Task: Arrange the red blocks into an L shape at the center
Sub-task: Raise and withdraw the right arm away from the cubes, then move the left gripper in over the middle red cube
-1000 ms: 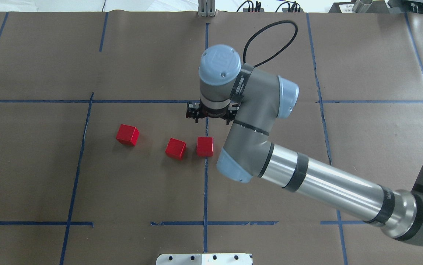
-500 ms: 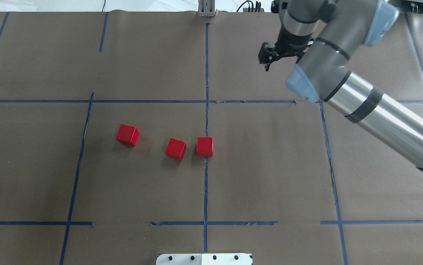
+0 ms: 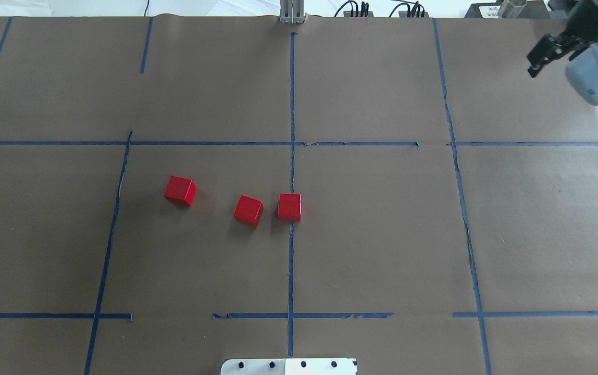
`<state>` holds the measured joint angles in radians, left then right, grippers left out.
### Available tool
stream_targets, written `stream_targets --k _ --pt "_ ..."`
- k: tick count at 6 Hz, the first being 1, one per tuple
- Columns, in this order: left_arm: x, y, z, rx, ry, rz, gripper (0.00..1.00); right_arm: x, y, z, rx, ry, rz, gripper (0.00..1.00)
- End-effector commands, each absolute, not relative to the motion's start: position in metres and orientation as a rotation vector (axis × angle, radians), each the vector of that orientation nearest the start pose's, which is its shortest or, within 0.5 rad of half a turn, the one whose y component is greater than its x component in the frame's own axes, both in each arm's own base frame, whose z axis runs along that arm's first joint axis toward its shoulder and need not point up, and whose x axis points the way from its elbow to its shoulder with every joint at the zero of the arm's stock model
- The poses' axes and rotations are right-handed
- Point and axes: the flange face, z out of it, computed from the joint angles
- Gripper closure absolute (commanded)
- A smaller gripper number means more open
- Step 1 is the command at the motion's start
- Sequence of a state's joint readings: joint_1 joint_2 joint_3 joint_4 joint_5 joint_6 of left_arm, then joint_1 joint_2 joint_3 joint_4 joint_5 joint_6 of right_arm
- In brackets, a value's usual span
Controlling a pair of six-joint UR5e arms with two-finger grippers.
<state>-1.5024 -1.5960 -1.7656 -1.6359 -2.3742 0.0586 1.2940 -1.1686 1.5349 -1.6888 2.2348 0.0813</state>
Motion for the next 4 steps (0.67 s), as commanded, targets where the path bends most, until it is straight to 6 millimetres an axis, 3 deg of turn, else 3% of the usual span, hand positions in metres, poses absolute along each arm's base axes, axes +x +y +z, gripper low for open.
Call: stream_targets --k 1,2,3,4 --pt "0.045 -0.508 0.47 0.252 0.873 0.23 0.0 0.013 -0.55 0.564 0.121 -0.707 -0.288 0.0" --pt "0.09 -0.496 0.441 0.224 0.912 0.262 0.0 0.047 -0.498 0.598 0.117 -0.702 -0.291 0.0" --pt "0.169 -0.49 0.381 0.153 0.965 0.215 0.0 0.055 -0.457 0.629 0.069 -0.703 -0.249 0.0" --pt "0.226 -0.49 0.334 0.127 0.981 0.16 0.0 0.056 -0.457 0.626 0.067 -0.703 -0.228 0.0"
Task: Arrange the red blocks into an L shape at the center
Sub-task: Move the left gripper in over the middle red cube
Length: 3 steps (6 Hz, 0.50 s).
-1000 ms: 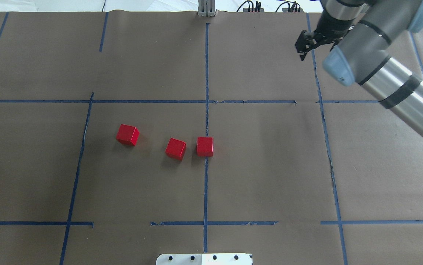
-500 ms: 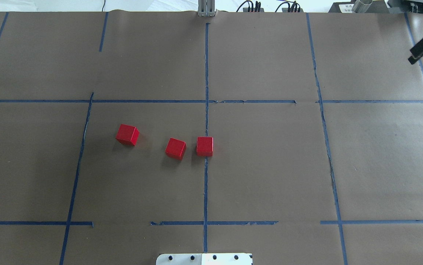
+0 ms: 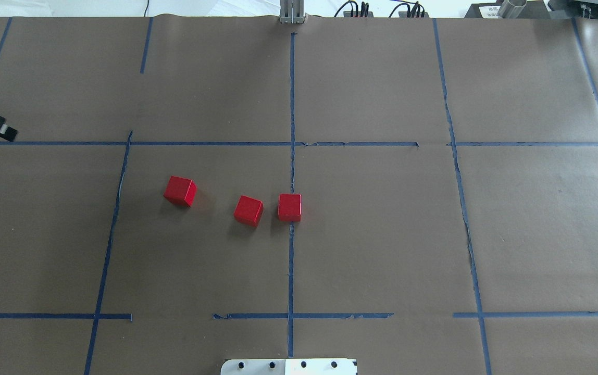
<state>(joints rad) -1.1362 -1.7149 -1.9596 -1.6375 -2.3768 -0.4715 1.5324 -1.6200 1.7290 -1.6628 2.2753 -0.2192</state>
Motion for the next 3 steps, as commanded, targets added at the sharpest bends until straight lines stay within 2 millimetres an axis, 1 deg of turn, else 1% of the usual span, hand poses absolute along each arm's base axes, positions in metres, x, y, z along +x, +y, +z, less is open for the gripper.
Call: stream_targets --k 1,2,3 --pt "0.299 -0.475 0.291 0.122 0.965 0.122 0.0 0.055 -0.46 0.622 0.072 -0.704 -0.216 0.0" --pt "0.362 -0.45 0.258 0.082 0.98 0.102 0.0 0.055 -0.462 0.621 0.075 -0.703 -0.214 0.0" --pt "0.416 -0.435 0.238 0.098 0.955 0.069 0.0 0.055 -0.462 0.62 0.076 -0.703 -0.215 0.0"
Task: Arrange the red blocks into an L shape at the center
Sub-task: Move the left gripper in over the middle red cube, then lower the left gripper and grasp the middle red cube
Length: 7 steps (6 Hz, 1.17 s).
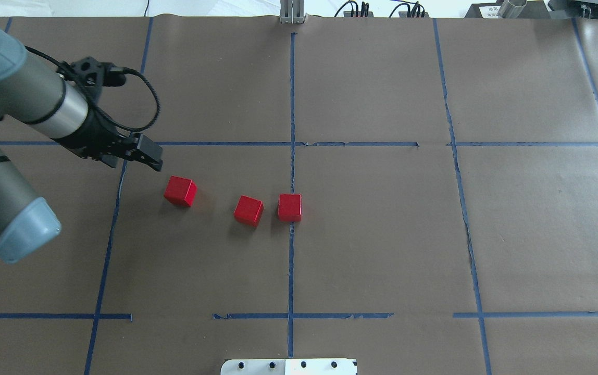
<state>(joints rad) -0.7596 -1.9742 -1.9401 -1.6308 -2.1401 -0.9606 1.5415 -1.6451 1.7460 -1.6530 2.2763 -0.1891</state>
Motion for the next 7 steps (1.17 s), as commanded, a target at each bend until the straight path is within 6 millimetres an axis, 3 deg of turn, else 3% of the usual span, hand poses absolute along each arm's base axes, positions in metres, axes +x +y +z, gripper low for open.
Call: stream_targets --k 1,3,5,7 --pt "0.476 -0.423 0.228 0.118 0.91 0.044 0.0 0.055 -0.46 0.622 0.074 -0.703 -0.215 0.0" --pt "0.542 -0.42 0.222 0.092 0.868 0.013 0.0 0.055 -0.459 0.622 0.074 -0.703 -0.215 0.0" --pt "0.572 -0.43 0.22 0.071 0.839 -0.002 0.0 0.055 -0.459 0.622 0.073 -0.708 -0.216 0.0" --pt "0.578 -0.432 0.228 0.067 0.822 0.009 0.06 0.055 -0.459 0.621 0.074 -0.708 -0.215 0.0"
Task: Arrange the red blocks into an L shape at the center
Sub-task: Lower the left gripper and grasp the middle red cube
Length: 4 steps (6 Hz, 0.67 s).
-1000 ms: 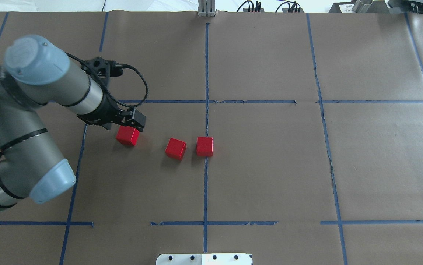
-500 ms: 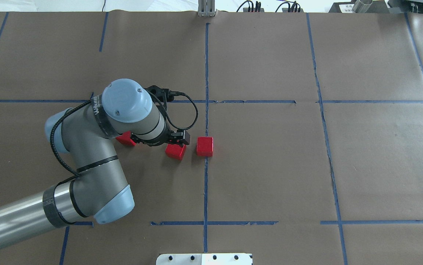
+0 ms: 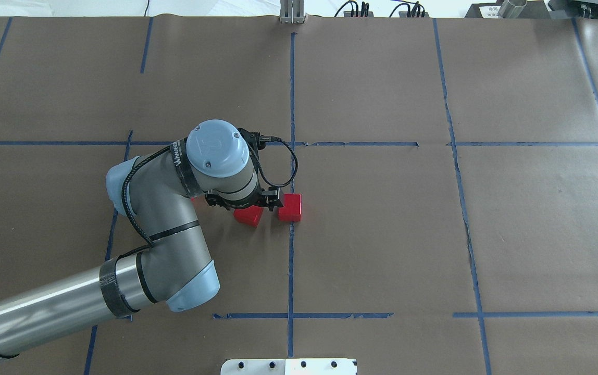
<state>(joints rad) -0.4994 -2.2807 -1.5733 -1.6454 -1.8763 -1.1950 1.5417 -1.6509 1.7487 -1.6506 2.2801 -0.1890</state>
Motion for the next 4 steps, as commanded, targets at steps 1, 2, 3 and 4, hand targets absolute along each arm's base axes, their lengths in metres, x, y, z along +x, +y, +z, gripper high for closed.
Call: stream_targets --k 1,2,3,4 --pt "0.582 -0.433 0.235 0.062 0.812 0.01 0.12 0.055 -0.46 0.622 0.074 -0.707 -0.214 0.0" --pt "0.589 -0.431 0.239 0.06 0.814 0.018 0.2 0.055 -0.46 0.621 0.075 -0.706 -0.214 0.0" --pt "0.591 -0.429 0.239 0.06 0.817 0.021 0.25 0.055 -0.461 0.621 0.075 -0.706 -0.214 0.0" --pt "0.592 -0.43 0.241 0.058 0.813 0.02 0.32 0.055 -0.461 0.617 0.081 -0.707 -0.216 0.0"
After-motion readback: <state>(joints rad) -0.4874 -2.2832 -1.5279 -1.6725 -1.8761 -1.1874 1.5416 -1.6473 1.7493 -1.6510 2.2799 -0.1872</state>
